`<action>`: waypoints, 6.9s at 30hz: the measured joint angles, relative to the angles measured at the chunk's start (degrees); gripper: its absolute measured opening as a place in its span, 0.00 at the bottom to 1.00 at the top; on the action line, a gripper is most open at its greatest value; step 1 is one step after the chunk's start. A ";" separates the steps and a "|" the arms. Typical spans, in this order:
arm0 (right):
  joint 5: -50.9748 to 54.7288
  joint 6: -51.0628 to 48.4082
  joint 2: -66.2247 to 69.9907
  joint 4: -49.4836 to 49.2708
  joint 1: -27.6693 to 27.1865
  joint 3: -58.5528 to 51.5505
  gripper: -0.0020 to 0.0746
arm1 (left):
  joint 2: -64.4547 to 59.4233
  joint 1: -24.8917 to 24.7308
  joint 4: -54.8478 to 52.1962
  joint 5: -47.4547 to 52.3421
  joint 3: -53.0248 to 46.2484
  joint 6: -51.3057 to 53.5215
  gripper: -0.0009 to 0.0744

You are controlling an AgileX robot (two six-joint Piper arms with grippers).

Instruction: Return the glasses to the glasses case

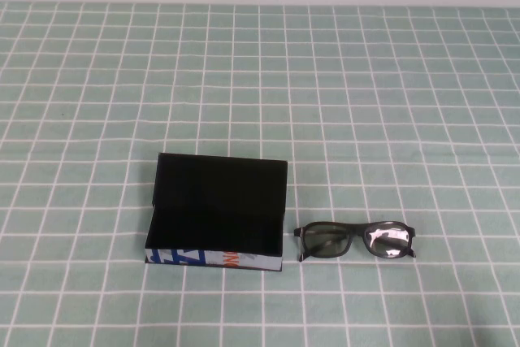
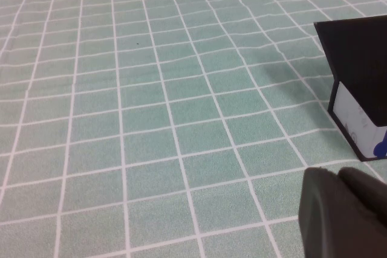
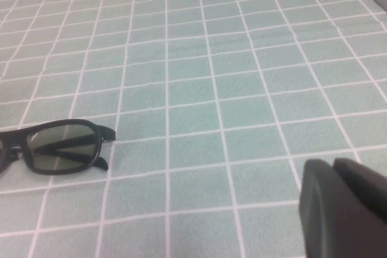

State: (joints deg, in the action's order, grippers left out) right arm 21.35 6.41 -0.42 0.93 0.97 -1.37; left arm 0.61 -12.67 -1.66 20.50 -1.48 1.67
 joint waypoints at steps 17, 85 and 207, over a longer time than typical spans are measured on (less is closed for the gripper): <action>0.00 0.00 0.00 0.00 0.00 0.00 0.01 | 0.00 0.00 0.00 0.00 0.00 0.00 0.01; -39.76 0.00 0.00 0.00 0.00 -0.23 0.01 | 0.00 0.00 -4.14 -30.98 0.00 0.11 0.01; 41.42 -71.47 111.01 -14.16 23.34 83.75 0.40 | -48.41 0.00 15.47 32.56 49.70 10.25 0.01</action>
State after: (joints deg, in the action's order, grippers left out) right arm 62.77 -65.07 110.60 -13.23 24.31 82.39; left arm -47.80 -12.67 13.81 53.06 48.22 11.92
